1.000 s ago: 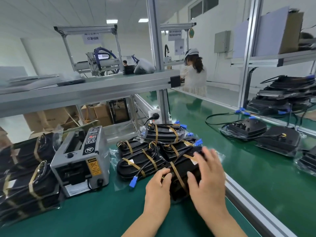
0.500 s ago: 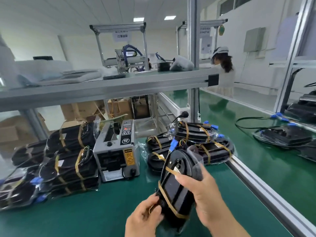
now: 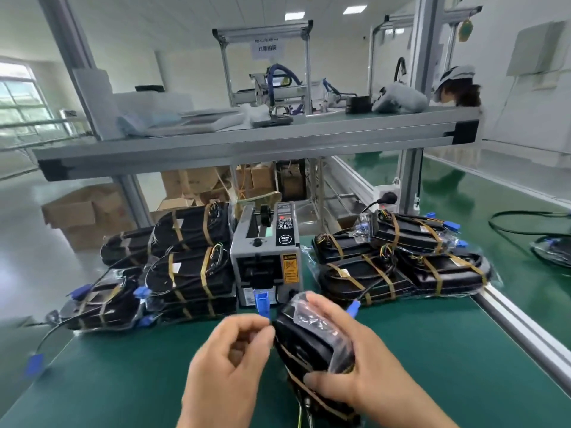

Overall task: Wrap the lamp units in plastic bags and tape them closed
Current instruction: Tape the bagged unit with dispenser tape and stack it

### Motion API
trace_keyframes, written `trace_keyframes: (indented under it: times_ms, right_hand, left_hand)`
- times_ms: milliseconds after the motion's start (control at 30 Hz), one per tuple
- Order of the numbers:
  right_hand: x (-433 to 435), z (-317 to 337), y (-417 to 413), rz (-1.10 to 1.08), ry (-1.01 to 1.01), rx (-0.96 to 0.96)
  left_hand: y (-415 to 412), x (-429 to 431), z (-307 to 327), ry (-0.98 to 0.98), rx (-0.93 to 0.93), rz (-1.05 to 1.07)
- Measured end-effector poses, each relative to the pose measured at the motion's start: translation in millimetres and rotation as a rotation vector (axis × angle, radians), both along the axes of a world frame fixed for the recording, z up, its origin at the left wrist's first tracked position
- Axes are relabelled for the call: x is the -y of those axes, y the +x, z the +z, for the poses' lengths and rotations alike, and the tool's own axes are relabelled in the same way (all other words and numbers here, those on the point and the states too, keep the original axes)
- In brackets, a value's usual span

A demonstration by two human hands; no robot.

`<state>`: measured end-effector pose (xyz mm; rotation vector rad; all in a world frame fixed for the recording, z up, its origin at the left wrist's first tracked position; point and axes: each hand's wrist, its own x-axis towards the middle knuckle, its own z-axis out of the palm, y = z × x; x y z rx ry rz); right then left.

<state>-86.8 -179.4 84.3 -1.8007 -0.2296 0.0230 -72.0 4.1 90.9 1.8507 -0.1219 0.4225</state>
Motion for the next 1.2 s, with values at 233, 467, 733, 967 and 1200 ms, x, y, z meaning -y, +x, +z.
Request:
trace_keyframes:
  times_ms: [233, 467, 733, 967, 1200]
  right_hand:
    - [-14, -3, -2, -0.082, -0.069, 0.026]
    - [-12, -7, 2, -0.039, -0.081, 0.058]
    - [-8, -10, 0, -0.095, -0.059, 0.047]
    - [-11, -3, -1, -0.11, -0.15, 0.023]
    - [-12, -4, 5, -0.065, -0.162, 0.037]
  left_hand:
    - [2, 10, 56, 0.367, -0.127, -0.237]
    - [13, 17, 61, 0.267, -0.244, -0.252]
    - [16, 20, 60, 0.362, -0.29, -0.238]
    - [16, 36, 65, 0.033, -0.274, -0.326]
    - [16, 33, 67, -0.082, -0.149, -0.431]
